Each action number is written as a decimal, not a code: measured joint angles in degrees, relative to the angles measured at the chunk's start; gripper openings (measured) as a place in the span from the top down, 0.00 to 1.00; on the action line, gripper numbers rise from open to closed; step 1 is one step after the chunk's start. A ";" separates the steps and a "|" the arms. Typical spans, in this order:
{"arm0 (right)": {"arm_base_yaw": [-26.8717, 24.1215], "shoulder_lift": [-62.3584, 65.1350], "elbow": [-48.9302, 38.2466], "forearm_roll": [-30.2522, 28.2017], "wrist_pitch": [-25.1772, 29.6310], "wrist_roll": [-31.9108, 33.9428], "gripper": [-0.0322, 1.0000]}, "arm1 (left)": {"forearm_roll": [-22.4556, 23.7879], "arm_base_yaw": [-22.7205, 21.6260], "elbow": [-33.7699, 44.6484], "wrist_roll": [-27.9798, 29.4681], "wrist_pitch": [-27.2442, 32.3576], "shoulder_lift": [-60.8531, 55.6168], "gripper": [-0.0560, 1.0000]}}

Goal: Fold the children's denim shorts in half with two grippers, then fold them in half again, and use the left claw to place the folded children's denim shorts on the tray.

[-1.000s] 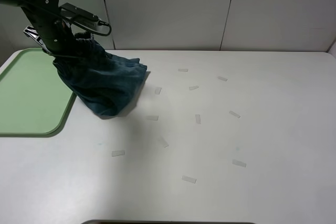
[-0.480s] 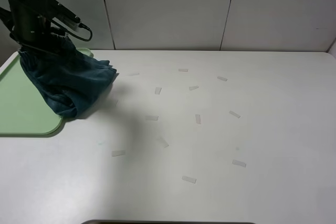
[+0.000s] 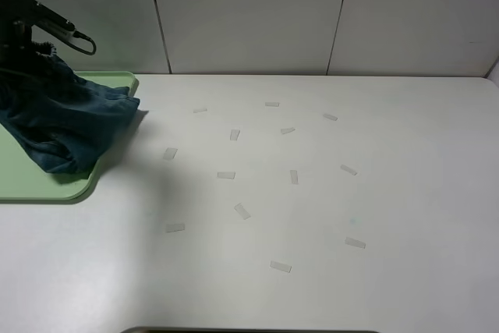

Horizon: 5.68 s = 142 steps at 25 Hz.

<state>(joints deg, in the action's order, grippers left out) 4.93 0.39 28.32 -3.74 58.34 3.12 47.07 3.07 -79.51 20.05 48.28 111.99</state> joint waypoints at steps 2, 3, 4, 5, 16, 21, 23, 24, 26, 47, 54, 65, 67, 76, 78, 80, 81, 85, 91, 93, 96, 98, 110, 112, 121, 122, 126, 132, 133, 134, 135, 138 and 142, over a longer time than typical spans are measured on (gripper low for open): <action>0.00 0.00 0.00 0.00 0.00 0.00 0.30 | 1.53 -0.75 0.00 1.39 -0.79 0.00 0.66; 0.00 0.00 0.00 0.00 0.00 0.00 0.30 | 1.77 -0.93 0.00 1.86 -1.04 0.00 0.66; 0.00 0.00 0.00 0.00 0.00 0.00 0.30 | 1.87 -1.17 0.00 2.26 -1.32 0.00 0.66; 0.00 0.00 0.00 0.00 0.00 0.00 0.30 | 1.94 -1.23 0.00 2.56 -1.32 0.00 0.66; 0.00 0.00 0.00 0.00 0.00 0.00 0.30 | 2.06 -1.23 0.45 5.45 -1.98 -0.01 0.66; 0.00 0.00 0.00 0.00 0.00 0.00 0.30 | 2.19 -1.23 0.45 5.45 -2.57 -0.01 0.66; 0.00 0.00 0.00 0.00 0.00 0.00 0.30 | 3.40 -1.23 0.45 5.45 -3.05 -0.01 0.56; 0.00 0.00 0.00 0.00 0.00 0.00 0.30 | 3.97 -1.23 0.45 5.45 -3.28 -0.01 0.49; 0.00 0.00 0.00 0.00 0.00 0.00 0.30 | 4.95 -1.23 0.45 6.12 -3.55 -0.01 0.34; 0.00 0.00 0.00 0.00 0.00 0.00 0.30 | -2.27 -0.92 0.45 8.71 -8.91 -4.83 0.12; 0.00 0.00 0.00 0.00 0.00 0.00 0.30 | -7.88 1.26 0.45 4.24 -14.36 -16.39 0.12; 0.00 0.00 0.00 0.00 0.00 0.00 0.30 | -33.42 2.09 19.29 -21.52 -31.32 -39.69 0.12; 0.00 0.00 0.00 0.00 0.00 0.00 0.30 | -38.01 2.09 24.62 -23.12 -32.71 -43.99 0.12; 0.00 0.00 0.00 0.00 0.00 0.00 0.30 | -47.58 2.09 42.52 -24.12 -33.68 -63.71 0.12; 0.00 0.00 0.00 0.00 0.00 0.00 0.30 | -47.51 2.09 44.42 -24.12 -32.73 -67.34 0.12; 0.00 0.00 0.00 0.00 0.00 0.00 0.30 | -47.51 2.09 45.00 -24.12 -30.74 -70.46 0.12; 0.00 0.00 0.00 0.00 0.00 0.00 0.30 | -47.56 2.09 45.00 -24.00 -29.73 -71.68 0.12; 0.00 0.00 0.00 0.00 0.00 0.00 0.30 | -47.56 2.09 45.00 -23.68 -27.57 -74.17 0.12; 0.00 0.00 0.00 0.00 0.00 0.00 0.30 | -47.56 2.09 45.00 -23.63 -26.90 -74.28 0.12; 0.00 0.00 0.00 0.00 0.00 0.00 0.30 | -47.56 2.09 45.00 -23.63 -26.90 -74.28 0.12; 0.00 0.00 0.00 0.00 0.00 0.00 0.30 | -47.56 2.09 45.00 -23.63 -26.90 -74.28 0.12; 0.00 0.00 0.00 0.00 0.00 0.00 0.30 | -47.56 2.09 45.00 -23.63 -26.90 -74.28 0.12; 0.00 0.00 0.00 0.00 0.00 0.00 0.30 | -47.56 2.09 45.00 -23.63 -26.59 -74.28 0.12; 0.00 0.00 0.00 0.00 0.00 0.00 0.30 | -47.56 2.09 45.00 -23.63 -26.53 -74.28 0.12; 0.00 0.00 0.00 0.00 0.00 0.00 0.30 | -47.56 2.09 45.00 -23.58 -26.53 -74.28 0.12; 0.00 0.00 0.00 0.00 0.00 0.00 0.30 | -47.56 2.09 45.00 -23.58 -26.53 -74.28 0.12; 0.00 0.00 0.00 0.00 0.00 0.00 0.30 | -47.56 2.09 45.00 -23.58 -26.51 -74.28 0.12; 0.00 0.00 0.00 0.00 0.00 0.00 0.30 | -47.56 2.09 45.00 -23.58 -26.51 -74.28 0.12; 0.00 0.00 0.00 0.00 0.00 0.00 0.30 | -47.56 2.09 45.00 -23.58 -26.51 -74.28 0.12; 0.00 0.00 0.00 0.00 0.00 0.00 0.30 | -47.56 2.09 45.00 -23.58 -26.51 -74.28 0.12; 0.00 0.00 0.00 0.00 0.00 0.00 0.30 | -47.56 2.09 45.00 -23.58 -26.51 -74.28 0.12; 0.00 0.00 0.00 0.00 0.00 0.00 0.30 | -47.56 2.09 45.00 -23.58 -26.26 -74.28 0.12; 0.00 0.00 0.00 0.00 0.00 0.00 0.30 | -47.07 2.09 44.82 -23.43 -24.54 -74.28 0.12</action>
<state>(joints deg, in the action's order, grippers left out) 4.93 0.39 28.32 -3.74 58.34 3.12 0.00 5.16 -34.68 -3.38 23.74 37.71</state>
